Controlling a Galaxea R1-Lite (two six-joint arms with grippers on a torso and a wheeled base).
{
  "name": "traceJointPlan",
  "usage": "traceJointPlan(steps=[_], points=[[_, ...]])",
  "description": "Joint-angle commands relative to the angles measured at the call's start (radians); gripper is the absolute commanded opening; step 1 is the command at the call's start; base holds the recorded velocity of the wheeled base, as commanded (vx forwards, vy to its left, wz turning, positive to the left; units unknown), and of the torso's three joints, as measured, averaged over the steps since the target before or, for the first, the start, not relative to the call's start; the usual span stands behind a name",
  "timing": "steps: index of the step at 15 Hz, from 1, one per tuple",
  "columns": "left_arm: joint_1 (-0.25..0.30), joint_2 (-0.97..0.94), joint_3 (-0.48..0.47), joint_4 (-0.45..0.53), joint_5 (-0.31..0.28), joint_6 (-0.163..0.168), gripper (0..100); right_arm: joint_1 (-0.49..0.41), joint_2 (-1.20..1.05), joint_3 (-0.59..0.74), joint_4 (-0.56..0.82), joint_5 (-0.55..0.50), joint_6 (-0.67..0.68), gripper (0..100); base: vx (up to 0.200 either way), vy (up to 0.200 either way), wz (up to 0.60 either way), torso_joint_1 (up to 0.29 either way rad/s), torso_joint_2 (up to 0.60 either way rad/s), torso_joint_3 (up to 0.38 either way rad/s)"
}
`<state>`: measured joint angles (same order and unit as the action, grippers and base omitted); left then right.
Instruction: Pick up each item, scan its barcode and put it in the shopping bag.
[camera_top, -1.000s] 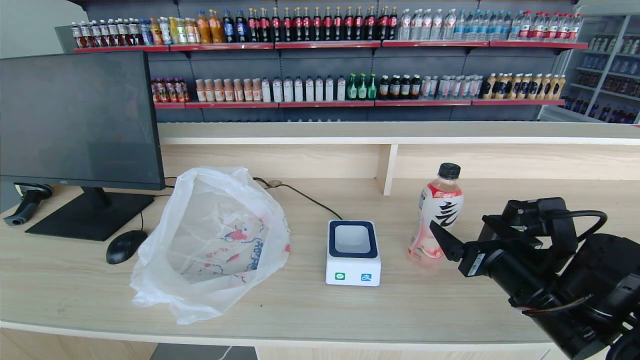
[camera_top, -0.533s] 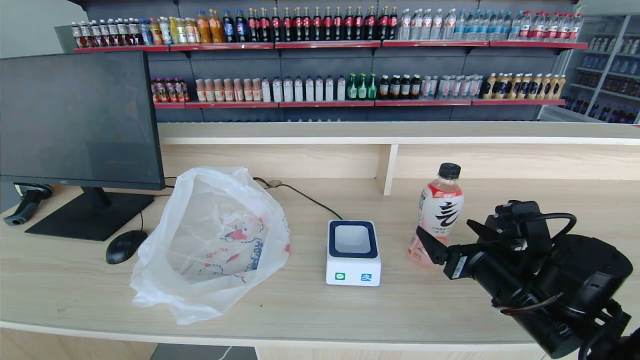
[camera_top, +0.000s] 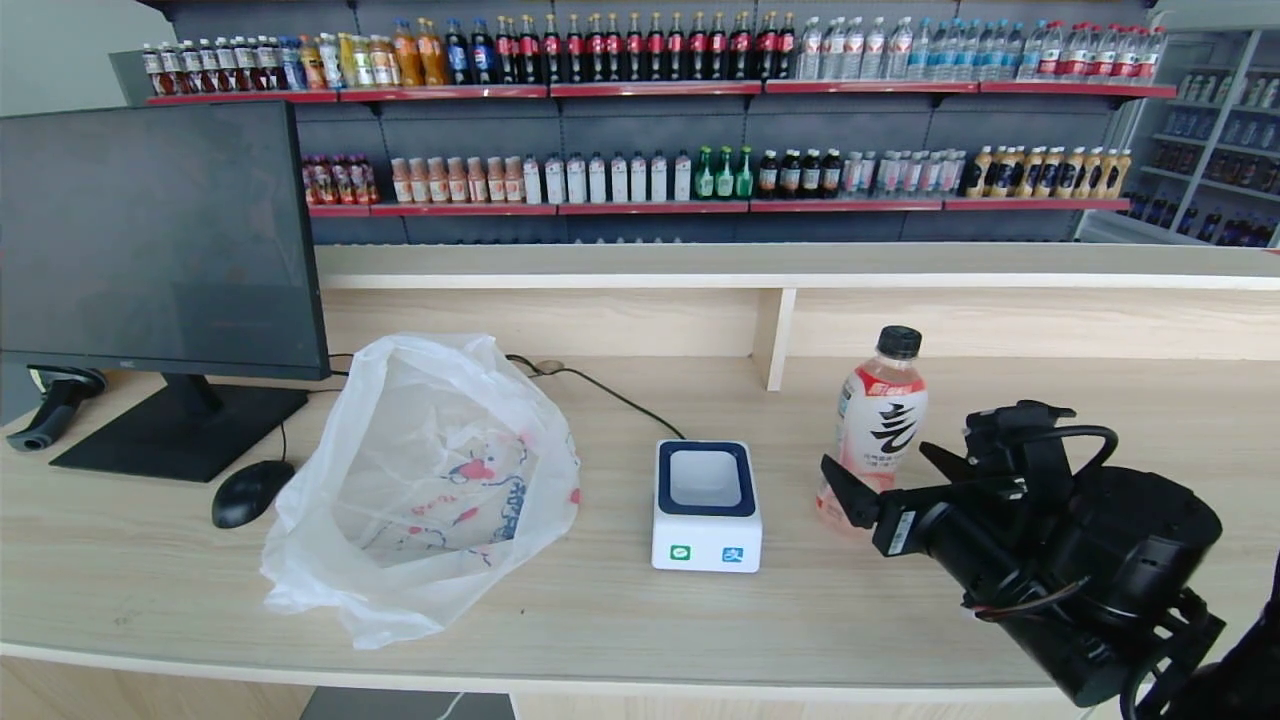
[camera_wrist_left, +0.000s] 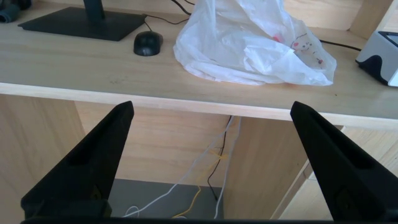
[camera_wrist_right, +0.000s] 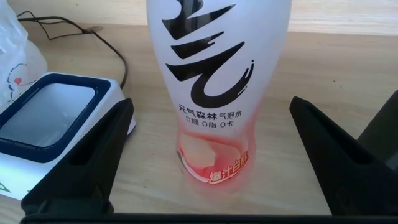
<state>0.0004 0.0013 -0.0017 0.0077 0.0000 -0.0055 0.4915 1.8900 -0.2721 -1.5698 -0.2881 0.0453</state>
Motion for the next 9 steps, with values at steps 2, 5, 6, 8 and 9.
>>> traceJointPlan(steps=[2, 5, 6, 8, 9], points=[[0.001, 0.000, 0.000, 0.000, 0.000, -0.001, 100, 0.001, 0.027, -0.019, -0.001, 0.000, -0.001, 100, 0.000, 0.000, 0.00, 0.000, 0.00, 0.000], [0.000, 0.000, 0.000, 0.000, 0.000, -0.001, 100, -0.001, 0.052, -0.050, -0.001, 0.000, -0.001, 100, 0.000, 0.000, 0.00, 0.000, 0.00, 0.000], [0.001, 0.000, 0.000, 0.000, 0.000, -0.001, 100, -0.001, 0.060, -0.059, -0.001, 0.000, -0.005, 100, 0.000, 0.000, 0.00, 0.000, 0.00, 0.000], [0.001, 0.000, 0.000, 0.000, 0.000, -0.001, 100, -0.001, 0.084, -0.073, -0.001, -0.002, -0.016, 100, 0.000, 0.000, 0.00, 0.000, 0.00, 0.000], [0.001, -0.001, 0.000, 0.000, 0.000, -0.001, 100, -0.001, 0.093, -0.084, -0.001, -0.002, -0.016, 100, 0.000, 0.000, 0.00, 0.000, 0.00, 0.000]])
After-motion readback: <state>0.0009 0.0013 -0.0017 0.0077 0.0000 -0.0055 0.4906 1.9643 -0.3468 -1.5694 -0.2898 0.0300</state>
